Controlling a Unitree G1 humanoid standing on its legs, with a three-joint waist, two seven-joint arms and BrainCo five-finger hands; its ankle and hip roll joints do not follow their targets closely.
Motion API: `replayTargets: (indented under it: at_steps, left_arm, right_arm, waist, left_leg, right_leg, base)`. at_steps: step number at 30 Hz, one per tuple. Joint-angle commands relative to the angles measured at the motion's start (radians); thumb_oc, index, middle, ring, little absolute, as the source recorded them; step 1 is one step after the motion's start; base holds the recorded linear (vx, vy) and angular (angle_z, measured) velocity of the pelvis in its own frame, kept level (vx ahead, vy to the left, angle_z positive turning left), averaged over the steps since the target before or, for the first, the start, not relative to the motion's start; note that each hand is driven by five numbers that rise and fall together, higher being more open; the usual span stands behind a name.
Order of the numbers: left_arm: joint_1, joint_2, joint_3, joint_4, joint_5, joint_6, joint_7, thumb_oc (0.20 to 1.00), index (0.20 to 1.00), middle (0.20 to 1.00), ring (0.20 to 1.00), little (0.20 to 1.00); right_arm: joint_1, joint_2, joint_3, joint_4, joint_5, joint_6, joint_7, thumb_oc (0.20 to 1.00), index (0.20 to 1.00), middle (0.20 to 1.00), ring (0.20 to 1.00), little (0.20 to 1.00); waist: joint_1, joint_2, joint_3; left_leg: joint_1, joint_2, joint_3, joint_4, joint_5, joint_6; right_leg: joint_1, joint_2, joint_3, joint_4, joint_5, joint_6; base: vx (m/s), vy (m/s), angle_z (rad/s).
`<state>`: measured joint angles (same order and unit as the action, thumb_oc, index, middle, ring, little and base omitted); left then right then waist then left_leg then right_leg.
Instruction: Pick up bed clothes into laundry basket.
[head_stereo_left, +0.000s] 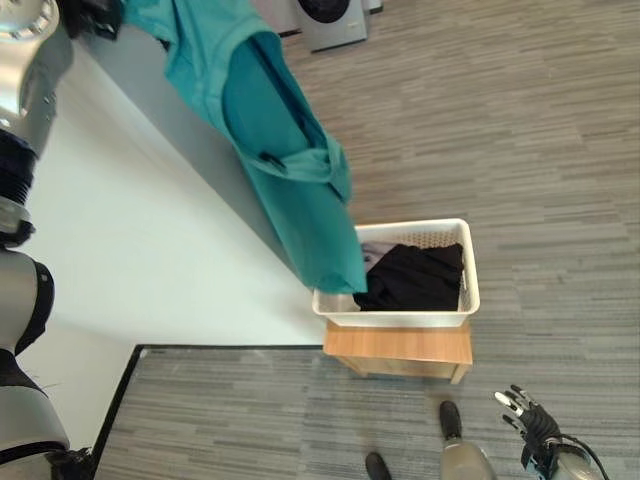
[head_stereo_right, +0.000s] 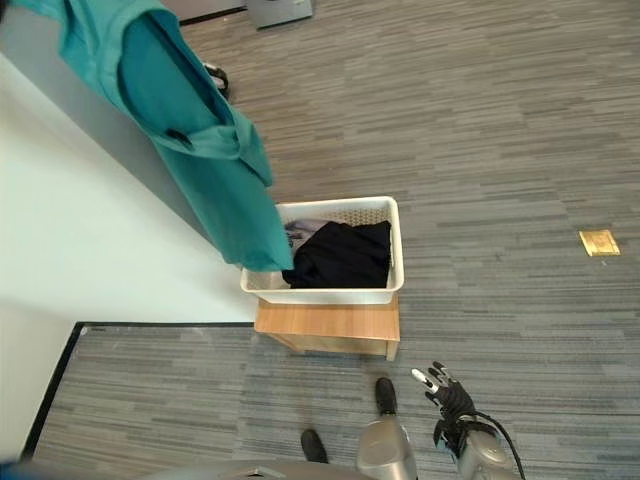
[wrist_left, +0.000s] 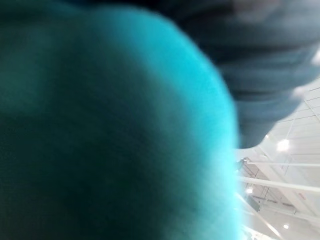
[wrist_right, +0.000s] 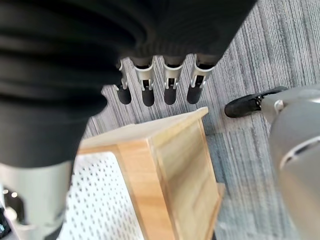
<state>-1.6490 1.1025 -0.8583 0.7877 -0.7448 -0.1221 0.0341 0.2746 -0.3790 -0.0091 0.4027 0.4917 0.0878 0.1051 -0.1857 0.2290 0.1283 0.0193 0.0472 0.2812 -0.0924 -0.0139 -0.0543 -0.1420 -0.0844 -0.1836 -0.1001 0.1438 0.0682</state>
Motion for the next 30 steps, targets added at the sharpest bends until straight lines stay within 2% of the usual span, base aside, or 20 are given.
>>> replayTargets:
  at_steps: [1, 5, 11, 16, 20, 21, 22, 23, 24, 27, 30]
  left_arm:
    - [-0.097, 0.048, 0.060, 0.041, -0.059, -0.033, 0.042, 0.200, 0.200, 0.200, 0.200, 0.200]
    - [-0.134, 0.052, 0.018, 0.039, -0.042, -0.034, 0.037, 0.200, 0.200, 0.200, 0.200, 0.200]
    - [-0.128, 0.043, 0.012, 0.029, -0.031, -0.032, 0.037, 0.200, 0.200, 0.200, 0.200, 0.200]
    - [-0.047, -0.030, 0.050, 0.022, 0.006, -0.020, 0.033, 0.200, 0.200, 0.200, 0.200, 0.200]
    - [0.006, -0.081, 0.066, -0.008, 0.053, -0.017, 0.032, 0.200, 0.200, 0.200, 0.200, 0.200]
    - [0.054, -0.140, 0.087, -0.024, 0.079, -0.014, 0.037, 0.200, 0.200, 0.200, 0.200, 0.200]
    - [0.052, -0.158, 0.085, -0.032, 0.089, -0.018, 0.042, 0.200, 0.200, 0.200, 0.200, 0.200]
    - [0.120, -0.191, 0.110, -0.066, 0.132, -0.015, 0.043, 0.200, 0.200, 0.200, 0.200, 0.200]
    - [0.124, -0.190, 0.112, -0.068, 0.133, -0.015, 0.044, 0.200, 0.200, 0.200, 0.200, 0.200]
    - [0.170, -0.241, 0.098, -0.060, 0.202, 0.014, 0.018, 0.200, 0.200, 0.200, 0.200, 0.200]
    - [0.221, -0.276, 0.086, -0.079, 0.265, 0.030, -0.010, 0.200, 0.200, 0.200, 0.200, 0.200]
  right_arm:
    - [-0.008, 0.006, -0.007, -0.093, 0.053, -0.022, 0.042, 1.000, 1.000, 1.000, 1.000, 1.000]
    - [0.004, 0.002, -0.009, -0.081, 0.056, -0.020, 0.045, 1.000, 1.000, 1.000, 1.000, 1.000]
    - [0.008, -0.006, -0.002, -0.073, 0.047, -0.021, 0.050, 1.000, 1.000, 1.000, 1.000, 1.000]
    - [-0.004, -0.018, 0.021, -0.050, 0.042, -0.024, 0.049, 1.000, 1.000, 1.000, 1.000, 1.000]
    - [-0.028, -0.037, 0.035, -0.047, 0.030, -0.031, 0.048, 1.000, 1.000, 1.000, 1.000, 1.000]
    - [-0.029, -0.044, 0.041, -0.053, 0.027, -0.036, 0.047, 1.000, 1.000, 1.000, 1.000, 1.000]
    - [-0.030, -0.050, 0.043, -0.053, 0.022, -0.040, 0.045, 1.000, 1.000, 1.000, 1.000, 1.000]
    - [-0.025, -0.054, 0.052, -0.057, 0.002, -0.044, 0.044, 1.000, 1.000, 1.000, 1.000, 1.000]
    - [-0.025, -0.055, 0.053, -0.057, 0.002, -0.044, 0.044, 1.000, 1.000, 1.000, 1.000, 1.000]
    - [-0.040, -0.065, 0.066, -0.054, -0.009, -0.047, 0.037, 1.000, 1.000, 1.000, 1.000, 1.000]
    - [-0.024, -0.062, 0.068, -0.061, -0.016, -0.048, 0.043, 1.000, 1.000, 1.000, 1.000, 1.000]
  waist:
    - [0.024, -0.042, -0.012]
    - [0.022, -0.033, -0.014]
    - [0.023, -0.032, -0.003]
    - [0.004, -0.040, 0.022]
    - [-0.009, -0.058, 0.058]
    - [-0.027, -0.078, 0.090]
    - [-0.032, -0.085, 0.102]
    - [-0.040, -0.111, 0.128]
    - [-0.040, -0.110, 0.127]
    - [-0.050, -0.142, 0.158]
    - [-0.050, -0.153, 0.170]
  left_leg:
    - [-0.015, -0.009, -0.036, 0.005, 0.039, -0.040]
    - [-0.011, -0.013, -0.031, 0.005, 0.033, -0.039]
    - [-0.016, -0.016, -0.024, 0.005, 0.032, -0.037]
    - [-0.037, -0.012, -0.021, 0.005, 0.039, -0.040]
    - [-0.068, -0.005, -0.023, 0.005, 0.043, -0.040]
    - [-0.095, 0.003, -0.019, 0.005, 0.052, -0.040]
    - [-0.107, 0.006, -0.016, 0.005, 0.056, -0.041]
    - [-0.130, 0.012, -0.012, 0.005, 0.059, -0.038]
    - [-0.131, 0.012, -0.012, 0.005, 0.059, -0.038]
    - [-0.162, 0.022, -0.013, 0.005, 0.070, -0.035]
    - [-0.169, 0.023, -0.020, 0.005, 0.074, -0.033]
  right_leg:
    - [0.157, -0.100, -0.058, 0.013, -0.150, 0.164]
    - [0.158, -0.104, -0.062, 0.013, -0.149, 0.167]
    - [0.151, -0.107, -0.060, 0.013, -0.147, 0.170]
    - [0.125, -0.103, -0.051, 0.013, -0.145, 0.165]
    - [0.089, -0.096, -0.037, 0.013, -0.142, 0.159]
    - [0.053, -0.087, -0.020, 0.013, -0.135, 0.153]
    - [0.038, -0.084, -0.010, 0.013, -0.130, 0.151]
    - [0.006, -0.076, 0.016, 0.013, -0.121, 0.146]
    - [0.005, -0.075, 0.017, 0.013, -0.121, 0.146]
    - [-0.033, -0.064, 0.039, 0.013, -0.110, 0.136]
    - [-0.038, -0.063, 0.036, 0.013, -0.112, 0.131]
  base:
    - [0.00, 0.000, 0.00]
    - [0.04, 0.012, 0.06]
    - [0.01, 0.000, 0.00]
    - [-0.03, -0.005, -0.02]
    - [-0.10, -0.009, -0.11]
    - [-0.16, -0.010, -0.22]
    - [-0.23, -0.020, -0.30]
    - [-0.13, -0.011, -0.38]
    - [-0.13, -0.008, -0.44]
    - [-0.09, -0.015, -0.25]
    - [-0.06, -0.024, -0.14]
